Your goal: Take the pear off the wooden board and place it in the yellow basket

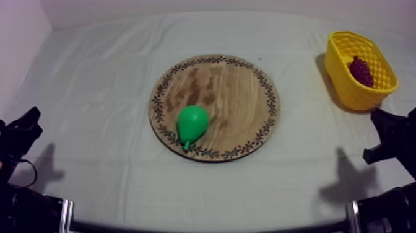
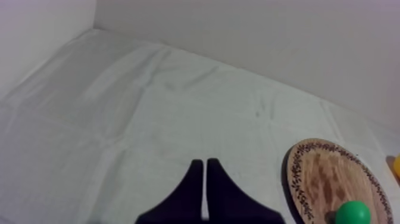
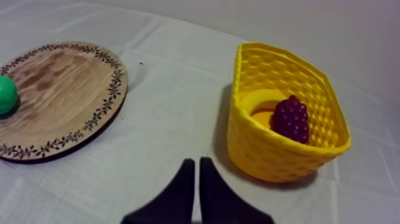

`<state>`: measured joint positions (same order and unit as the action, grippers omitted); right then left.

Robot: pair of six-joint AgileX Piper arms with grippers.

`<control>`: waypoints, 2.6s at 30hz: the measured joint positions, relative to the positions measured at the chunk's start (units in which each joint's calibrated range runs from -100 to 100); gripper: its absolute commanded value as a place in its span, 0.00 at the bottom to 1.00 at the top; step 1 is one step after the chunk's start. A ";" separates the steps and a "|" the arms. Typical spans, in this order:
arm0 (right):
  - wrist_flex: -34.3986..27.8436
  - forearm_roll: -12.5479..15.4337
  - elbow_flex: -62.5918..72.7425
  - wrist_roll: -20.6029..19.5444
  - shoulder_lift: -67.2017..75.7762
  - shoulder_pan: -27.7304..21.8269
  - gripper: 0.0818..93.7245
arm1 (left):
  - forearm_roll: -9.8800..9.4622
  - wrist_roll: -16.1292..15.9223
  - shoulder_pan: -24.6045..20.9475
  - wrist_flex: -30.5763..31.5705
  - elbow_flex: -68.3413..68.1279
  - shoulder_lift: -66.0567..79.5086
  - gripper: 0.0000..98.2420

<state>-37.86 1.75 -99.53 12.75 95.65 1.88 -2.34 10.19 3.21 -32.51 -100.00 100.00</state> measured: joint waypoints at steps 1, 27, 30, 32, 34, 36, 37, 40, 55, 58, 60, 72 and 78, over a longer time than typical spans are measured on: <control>0.00 0.00 0.00 0.00 0.01 0.00 0.00 | 0.00 0.00 0.00 0.00 0.00 0.00 0.00; -6.14 -1.76 17.12 -2.73 -10.87 6.64 0.00 | 0.00 0.00 0.00 0.00 0.00 0.00 0.00; -10.84 -3.12 25.26 -4.64 -17.61 9.68 0.00 | 0.00 0.00 0.00 0.00 0.00 0.00 0.00; -14.00 -4.06 31.54 -6.12 -22.05 11.86 0.00 | 0.00 0.00 0.00 0.00 0.00 0.00 0.00; -17.72 -5.07 37.39 -7.69 -26.75 14.52 0.00 | 0.00 0.00 0.00 0.00 0.00 0.00 0.00; -21.85 -6.58 44.00 -9.59 -32.22 17.49 0.00 | 0.00 0.00 0.00 0.00 0.00 0.00 0.00; -23.52 -7.19 46.60 -10.67 -35.00 18.75 0.00 | 0.00 0.00 0.00 0.00 0.00 0.00 0.00; -29.36 -9.22 56.22 -13.65 -42.82 23.41 0.00 | 0.00 0.00 0.00 0.00 0.00 0.00 0.00; -56.22 -14.87 93.16 -27.15 -76.69 40.47 0.00 | 0.00 0.00 0.00 0.00 0.00 0.00 0.00; -58.89 -16.00 98.69 -29.66 -81.86 41.83 0.00 | 0.00 0.00 0.00 0.00 0.00 0.00 0.00; -59.18 -16.64 101.65 -31.15 -85.24 42.40 0.00 | 0.00 0.00 0.00 0.00 0.00 0.00 0.00; -60.10 -17.84 107.36 -40.76 -101.50 42.42 0.00 | 0.00 0.00 0.00 0.00 0.00 0.00 0.00; -60.09 -16.79 107.63 -44.12 -108.27 41.14 0.00 | 0.00 0.00 0.00 0.00 0.00 0.00 0.00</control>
<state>-97.95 -15.03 8.09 -31.38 -12.62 43.02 -2.34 10.19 3.21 -32.51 -100.00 100.00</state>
